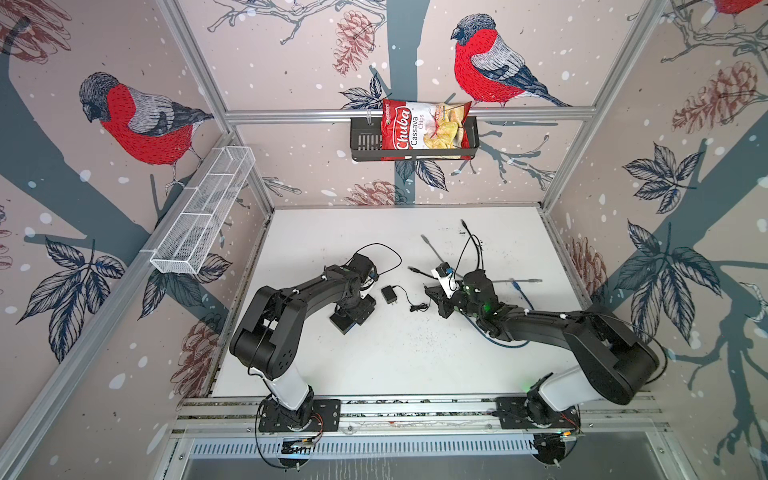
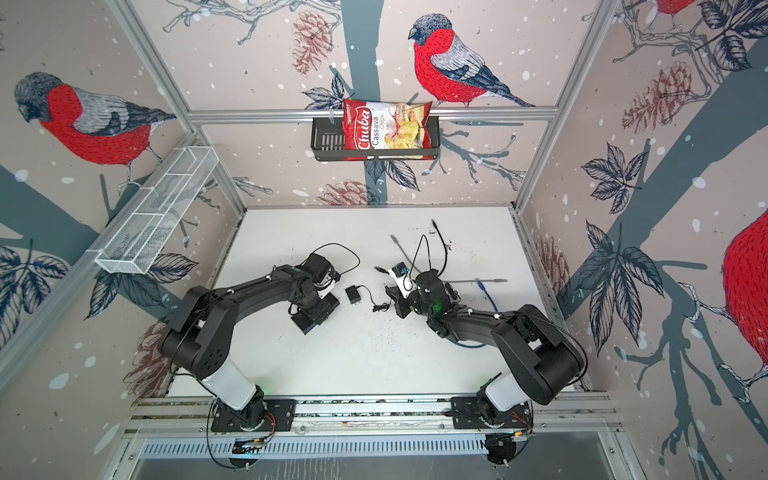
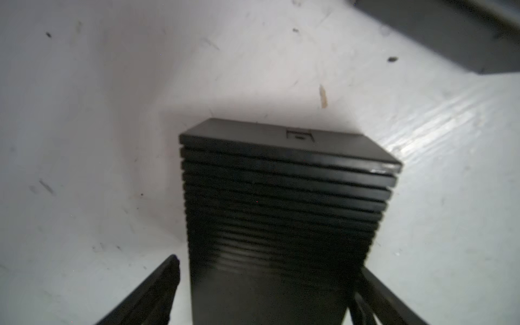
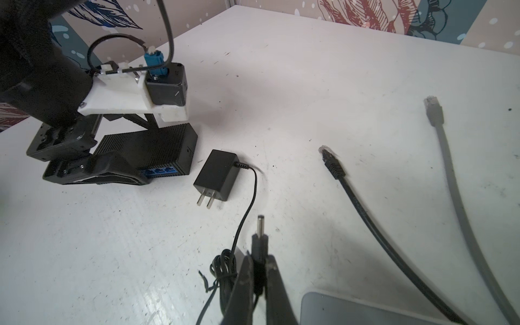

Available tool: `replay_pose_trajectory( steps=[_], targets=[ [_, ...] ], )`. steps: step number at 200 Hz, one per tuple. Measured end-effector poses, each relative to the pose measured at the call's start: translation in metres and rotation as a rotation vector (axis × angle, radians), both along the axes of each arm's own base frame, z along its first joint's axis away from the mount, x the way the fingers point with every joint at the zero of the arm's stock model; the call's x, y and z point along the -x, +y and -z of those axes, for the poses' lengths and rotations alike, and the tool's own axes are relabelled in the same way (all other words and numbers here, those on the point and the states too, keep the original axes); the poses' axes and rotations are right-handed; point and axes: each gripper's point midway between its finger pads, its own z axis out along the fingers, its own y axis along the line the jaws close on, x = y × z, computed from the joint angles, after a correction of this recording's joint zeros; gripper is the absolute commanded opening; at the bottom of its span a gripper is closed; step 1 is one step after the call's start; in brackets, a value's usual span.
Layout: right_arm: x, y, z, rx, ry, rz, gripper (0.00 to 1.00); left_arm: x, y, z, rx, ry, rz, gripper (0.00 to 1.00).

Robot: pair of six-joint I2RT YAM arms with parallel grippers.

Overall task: Insert the plug into the switch port
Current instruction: 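Grasp the black ribbed switch with the left gripper, then lift the switch with left gripper, bringing its port to the barrel plug tip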

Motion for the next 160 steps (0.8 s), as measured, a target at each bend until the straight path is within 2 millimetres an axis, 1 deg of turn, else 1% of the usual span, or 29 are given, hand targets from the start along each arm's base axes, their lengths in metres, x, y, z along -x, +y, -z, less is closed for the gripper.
replay_pose_trajectory(
  steps=[12,29,37,61,85,98,115,141,160],
  targets=[
    [0.000,0.000,0.000,0.000,-0.001,0.000,0.04,0.001,-0.002,0.001,0.008,0.009,0.001,0.76],
    [0.000,0.000,-0.002,-0.002,-0.003,0.000,0.04,0.001,-0.006,0.003,0.021,0.025,0.015,0.69],
    [0.000,0.000,-0.003,-0.005,-0.006,0.000,0.04,0.001,-0.007,0.004,0.024,0.031,0.017,0.67],
    [0.001,-0.001,-0.004,-0.006,-0.008,0.000,0.04,-0.001,-0.007,0.006,0.020,0.039,0.019,0.66],
    [0.002,-0.001,-0.003,-0.005,-0.007,0.000,0.04,-0.002,-0.008,0.006,0.022,0.035,0.017,0.55],
    [0.002,-0.002,-0.003,-0.003,-0.007,0.003,0.05,-0.003,-0.008,0.003,0.027,0.025,0.017,0.53],
    [0.002,-0.002,-0.002,-0.002,-0.006,0.003,0.05,-0.006,-0.010,-0.001,0.029,0.010,0.019,0.45],
    [0.002,-0.002,0.000,0.001,-0.002,0.003,0.05,-0.019,-0.016,-0.012,0.030,-0.062,0.055,0.45],
    [0.002,-0.002,0.002,0.004,0.002,0.002,0.05,-0.016,-0.028,-0.019,0.035,-0.094,0.124,0.46]
  ],
)
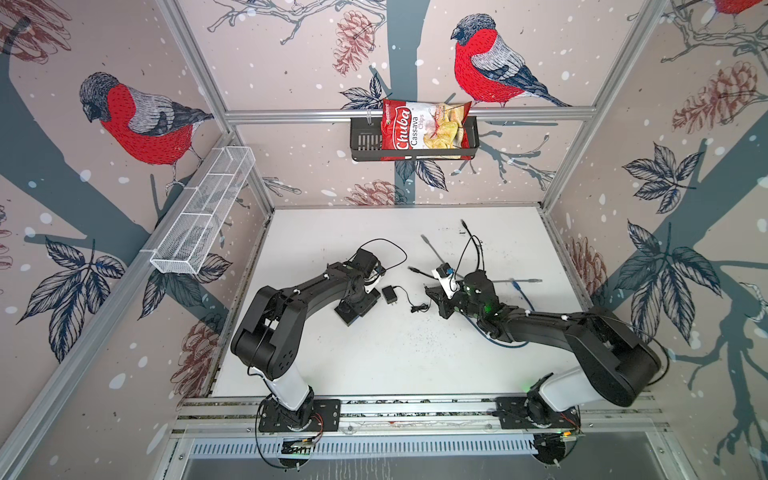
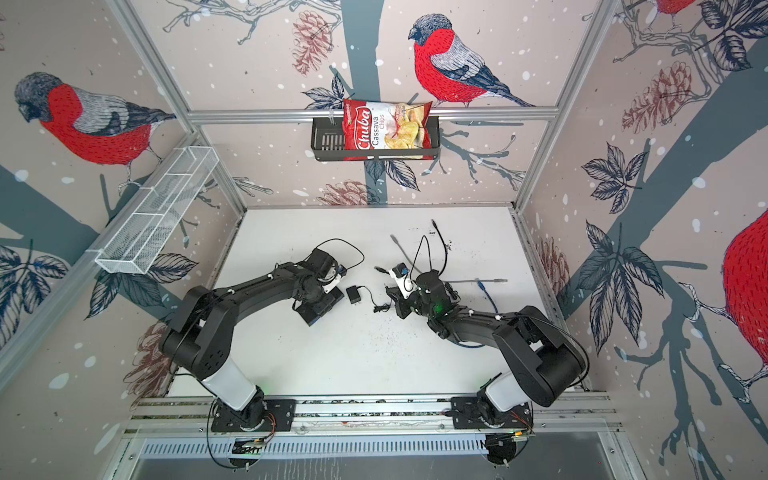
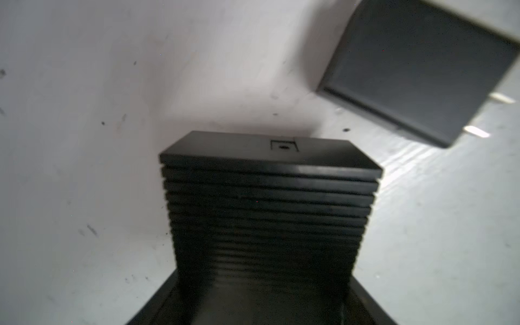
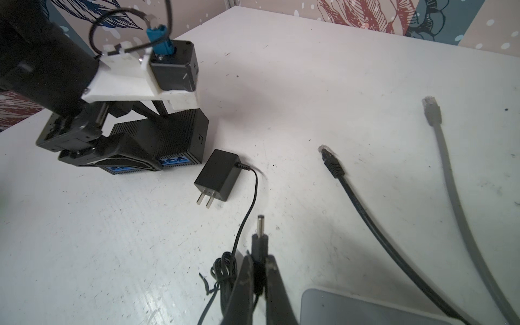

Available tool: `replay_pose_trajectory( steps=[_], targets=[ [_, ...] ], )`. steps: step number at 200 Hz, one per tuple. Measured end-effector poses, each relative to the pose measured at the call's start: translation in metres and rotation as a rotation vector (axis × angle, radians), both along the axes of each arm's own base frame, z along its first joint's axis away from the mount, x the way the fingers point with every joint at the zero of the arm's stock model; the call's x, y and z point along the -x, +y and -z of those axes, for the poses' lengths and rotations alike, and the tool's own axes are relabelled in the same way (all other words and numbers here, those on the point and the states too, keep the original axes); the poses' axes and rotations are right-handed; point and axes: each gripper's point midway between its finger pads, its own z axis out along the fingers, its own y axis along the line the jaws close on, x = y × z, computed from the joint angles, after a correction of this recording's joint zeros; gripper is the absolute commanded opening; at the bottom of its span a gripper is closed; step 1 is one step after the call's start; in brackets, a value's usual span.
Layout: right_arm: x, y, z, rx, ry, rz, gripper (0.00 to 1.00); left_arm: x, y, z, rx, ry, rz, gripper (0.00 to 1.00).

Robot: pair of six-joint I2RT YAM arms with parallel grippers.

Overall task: Insert the plug into the switch port
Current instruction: 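Lift the switch with left gripper, bringing its port to the barrel plug tip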

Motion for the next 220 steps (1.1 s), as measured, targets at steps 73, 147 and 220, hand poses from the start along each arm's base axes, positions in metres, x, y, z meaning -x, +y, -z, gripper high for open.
replay_pose_trajectory(
  steps=[73,147,220],
  targets=[
    [0.008,0.005,0.005,0.023,0.020,-0.038,0.05,0.006,-0.031,-0.055,0.077,-0.247,0.251,0.50],
    [0.023,0.021,-0.009,0.028,0.053,-0.158,0.05,0.014,-0.047,-0.083,0.127,-0.493,0.526,0.51],
    [0.038,0.032,-0.013,0.052,0.083,-0.285,0.05,0.021,-0.061,-0.086,0.105,-0.593,0.761,0.49]
  ],
)
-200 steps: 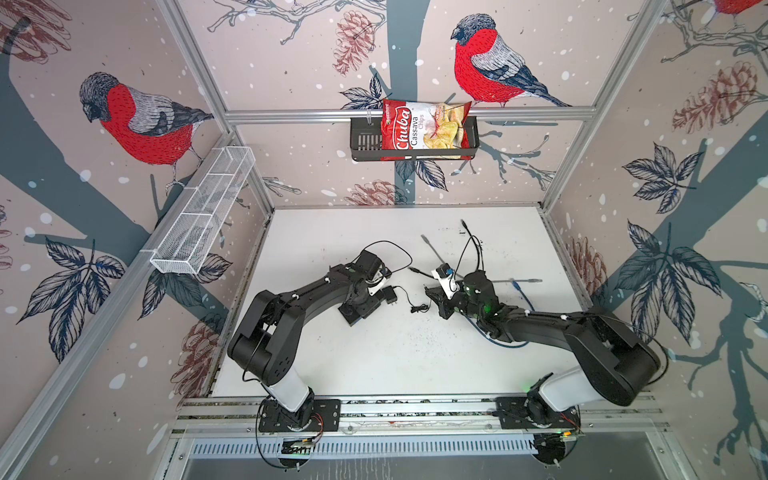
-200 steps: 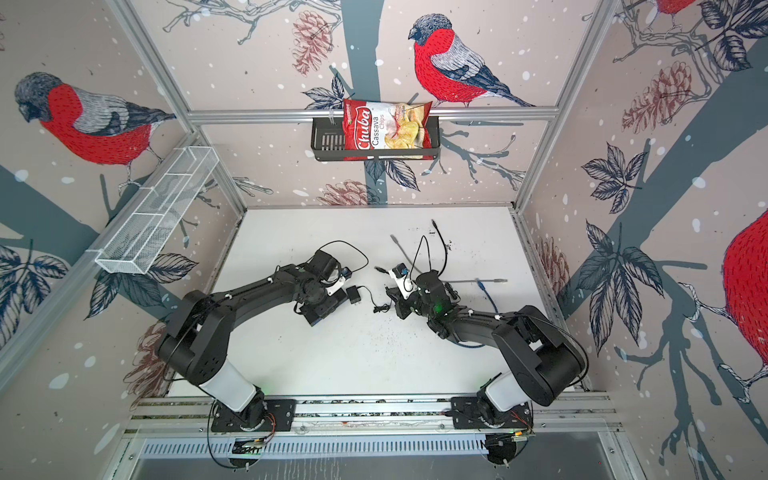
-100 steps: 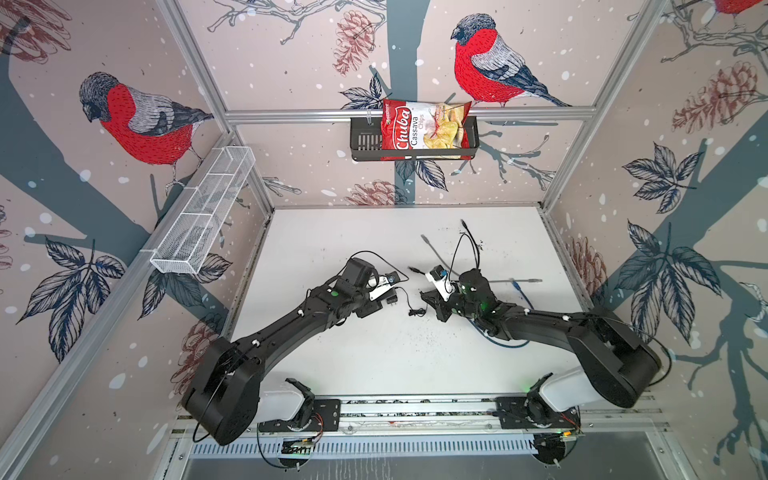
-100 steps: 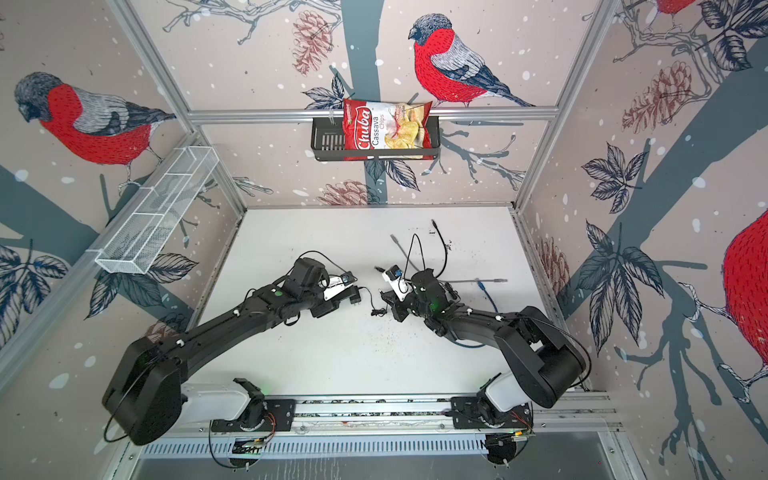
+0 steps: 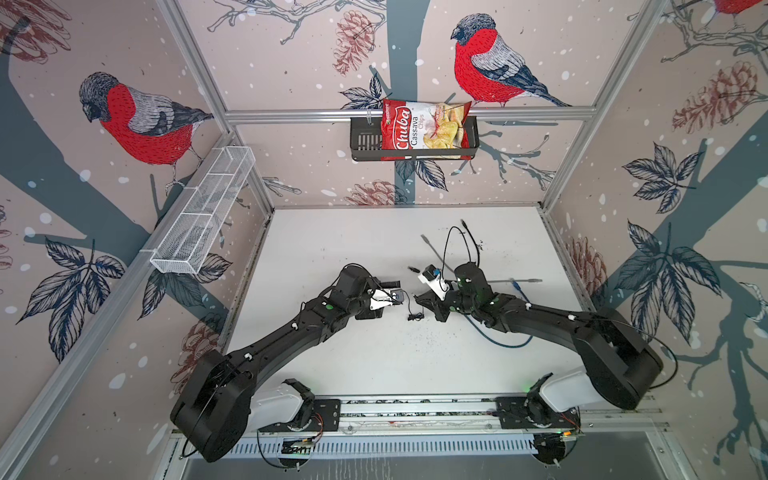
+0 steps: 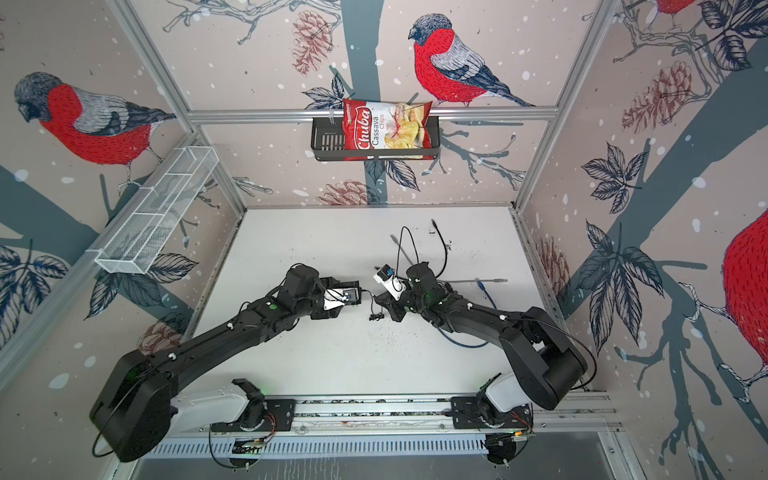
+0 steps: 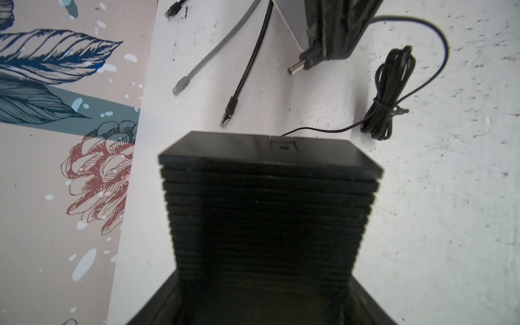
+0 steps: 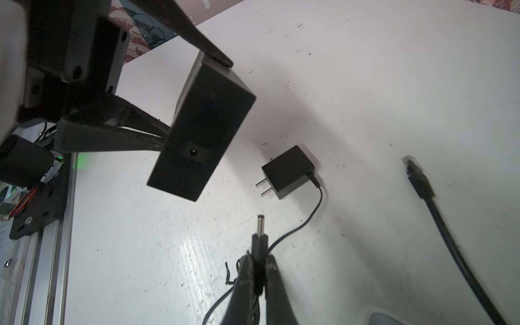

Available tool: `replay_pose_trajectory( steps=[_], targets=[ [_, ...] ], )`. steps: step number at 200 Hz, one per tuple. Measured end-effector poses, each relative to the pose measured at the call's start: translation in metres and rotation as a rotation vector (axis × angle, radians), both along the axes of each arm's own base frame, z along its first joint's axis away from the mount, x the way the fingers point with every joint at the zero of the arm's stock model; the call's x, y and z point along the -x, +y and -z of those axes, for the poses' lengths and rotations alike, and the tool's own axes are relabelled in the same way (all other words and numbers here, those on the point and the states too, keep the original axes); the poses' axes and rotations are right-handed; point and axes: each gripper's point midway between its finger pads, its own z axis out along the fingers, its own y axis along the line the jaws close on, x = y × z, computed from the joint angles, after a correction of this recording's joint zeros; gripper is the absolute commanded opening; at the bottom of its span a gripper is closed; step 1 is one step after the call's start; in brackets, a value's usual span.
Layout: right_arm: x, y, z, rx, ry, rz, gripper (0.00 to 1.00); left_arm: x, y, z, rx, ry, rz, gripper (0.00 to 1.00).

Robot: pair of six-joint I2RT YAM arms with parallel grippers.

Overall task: Insert the plug into the switch port
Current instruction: 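Lift the switch with left gripper, bringing its port to the barrel plug tip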

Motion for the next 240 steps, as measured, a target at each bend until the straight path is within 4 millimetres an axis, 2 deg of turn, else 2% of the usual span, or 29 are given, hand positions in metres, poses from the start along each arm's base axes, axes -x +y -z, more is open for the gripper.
replay_pose_trajectory(
  steps=[55,122,240],
  targets=[
    [0.013,0.004,0.003,0.006,0.014,-0.086,0.05,0.006,-0.003,0.008,-0.065,-0.046,0.118,0.49],
    [0.024,0.015,-0.008,-0.001,0.024,-0.199,0.04,0.006,-0.005,0.009,-0.110,-0.083,0.181,0.49],
    [0.033,0.020,0.007,0.036,0.098,-0.257,0.04,0.009,-0.010,0.013,-0.165,-0.113,0.240,0.48]
  ],
)
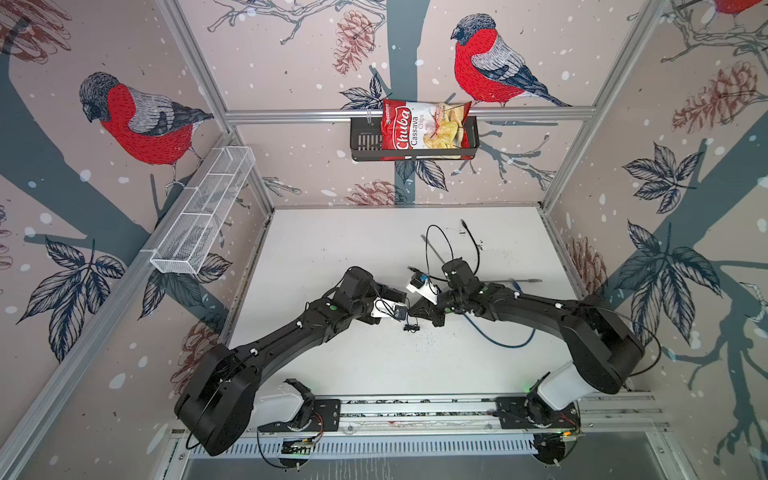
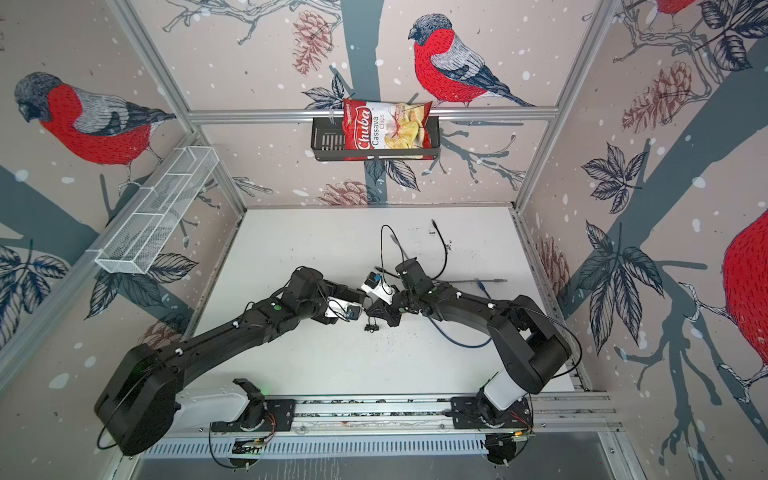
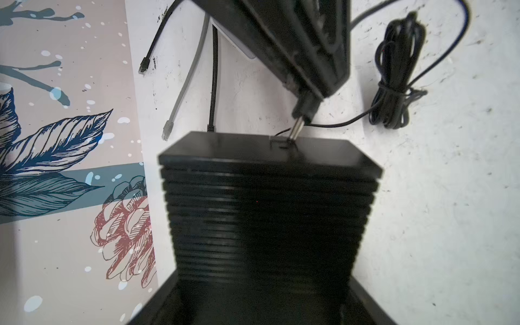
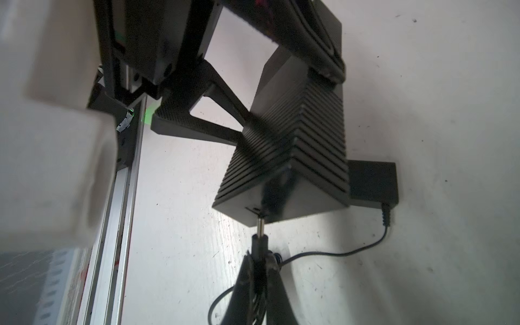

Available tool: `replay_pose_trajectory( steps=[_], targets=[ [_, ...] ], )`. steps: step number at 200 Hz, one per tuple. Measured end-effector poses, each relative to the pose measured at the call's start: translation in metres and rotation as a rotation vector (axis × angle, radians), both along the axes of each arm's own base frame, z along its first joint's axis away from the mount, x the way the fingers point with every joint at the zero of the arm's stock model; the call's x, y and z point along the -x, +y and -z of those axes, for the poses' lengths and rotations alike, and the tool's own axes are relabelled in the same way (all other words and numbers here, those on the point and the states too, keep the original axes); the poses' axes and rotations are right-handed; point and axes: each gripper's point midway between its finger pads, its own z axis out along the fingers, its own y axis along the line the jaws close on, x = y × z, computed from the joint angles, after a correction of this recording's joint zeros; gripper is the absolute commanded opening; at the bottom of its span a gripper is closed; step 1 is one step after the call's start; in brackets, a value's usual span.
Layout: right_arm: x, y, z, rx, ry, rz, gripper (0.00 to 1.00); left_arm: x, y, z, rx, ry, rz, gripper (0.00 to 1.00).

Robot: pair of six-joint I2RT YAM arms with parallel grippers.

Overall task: Insert the plug into the switch port
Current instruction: 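Lift the switch with left gripper, bringing its port to the barrel plug tip, then push the switch port down onto the barrel plug with the left gripper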

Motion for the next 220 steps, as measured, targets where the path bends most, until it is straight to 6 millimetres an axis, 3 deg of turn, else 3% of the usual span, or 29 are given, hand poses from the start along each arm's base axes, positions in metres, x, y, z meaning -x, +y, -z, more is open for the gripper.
replay_pose_trajectory(
  steps=[220],
  targets=[
    [-0.0013,0.0035,0.0015,0.063,0.052,-0.037,0.00,0.0011,0.0003,0.0068,-0.091,-0.040,0.024,0.46]
  ],
)
